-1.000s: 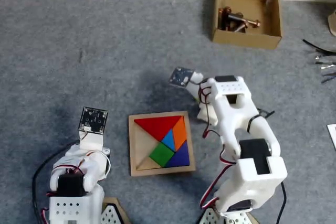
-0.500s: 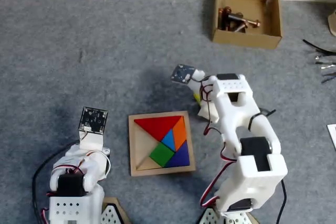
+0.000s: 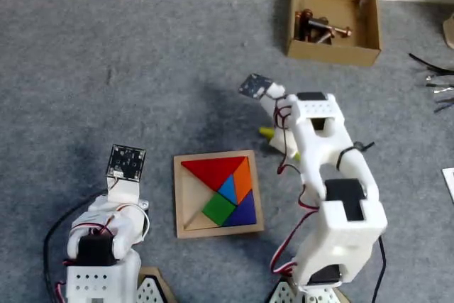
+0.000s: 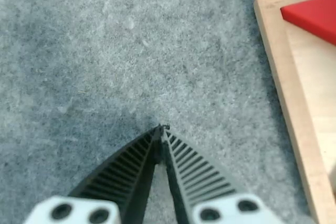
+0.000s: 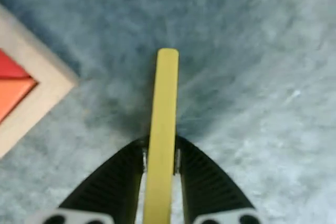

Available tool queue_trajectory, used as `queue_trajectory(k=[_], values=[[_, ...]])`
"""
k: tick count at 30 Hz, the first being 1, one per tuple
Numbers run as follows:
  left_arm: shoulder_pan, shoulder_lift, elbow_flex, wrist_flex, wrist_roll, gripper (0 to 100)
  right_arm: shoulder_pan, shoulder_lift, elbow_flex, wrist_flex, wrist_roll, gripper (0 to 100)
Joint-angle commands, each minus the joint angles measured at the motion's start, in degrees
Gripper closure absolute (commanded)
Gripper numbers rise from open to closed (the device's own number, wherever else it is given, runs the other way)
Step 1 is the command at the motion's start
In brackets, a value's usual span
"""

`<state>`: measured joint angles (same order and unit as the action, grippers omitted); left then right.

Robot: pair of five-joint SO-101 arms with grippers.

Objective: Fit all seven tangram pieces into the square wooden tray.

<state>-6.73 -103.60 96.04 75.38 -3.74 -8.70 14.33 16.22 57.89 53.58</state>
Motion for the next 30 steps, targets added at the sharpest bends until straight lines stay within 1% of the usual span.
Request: queue_trajectory(k=[1, 7, 11, 16, 19, 25, 30], values=[[-0.9, -0.3, 1.1, 0.2, 0.5, 99, 0.8, -1.0, -5.8, 4.6, -0.6, 97.7], [-0.9, -0.3, 1.1, 0.2, 0.5, 99, 1.7, -1.0, -11.7, 10.3, -1.2, 99.5], [-0.9, -0.3, 1.1, 0.2, 0.5, 99, 1.5, -1.0, -15.3, 14.2, -6.7, 99.5], [-0.9, -0.3, 1.1, 0.2, 0.5, 99, 0.9, -1.1, -21.2, 19.6, -10.8, 99.5], [-0.9, -0.3, 1.1, 0.2, 0.5, 99, -0.2, -1.2, -25.6, 24.7, -12.4, 99.5], [-0.8, -0.3, 1.1, 0.2, 0.5, 99, -1.5, -1.3, -36.7, 36.8, -12.5, 99.5], [-0.8, 0.0, 1.1, 0.2, 0.8, 99, -1.5, -1.3, -44.2, 41.0, -17.5, 99.5]])
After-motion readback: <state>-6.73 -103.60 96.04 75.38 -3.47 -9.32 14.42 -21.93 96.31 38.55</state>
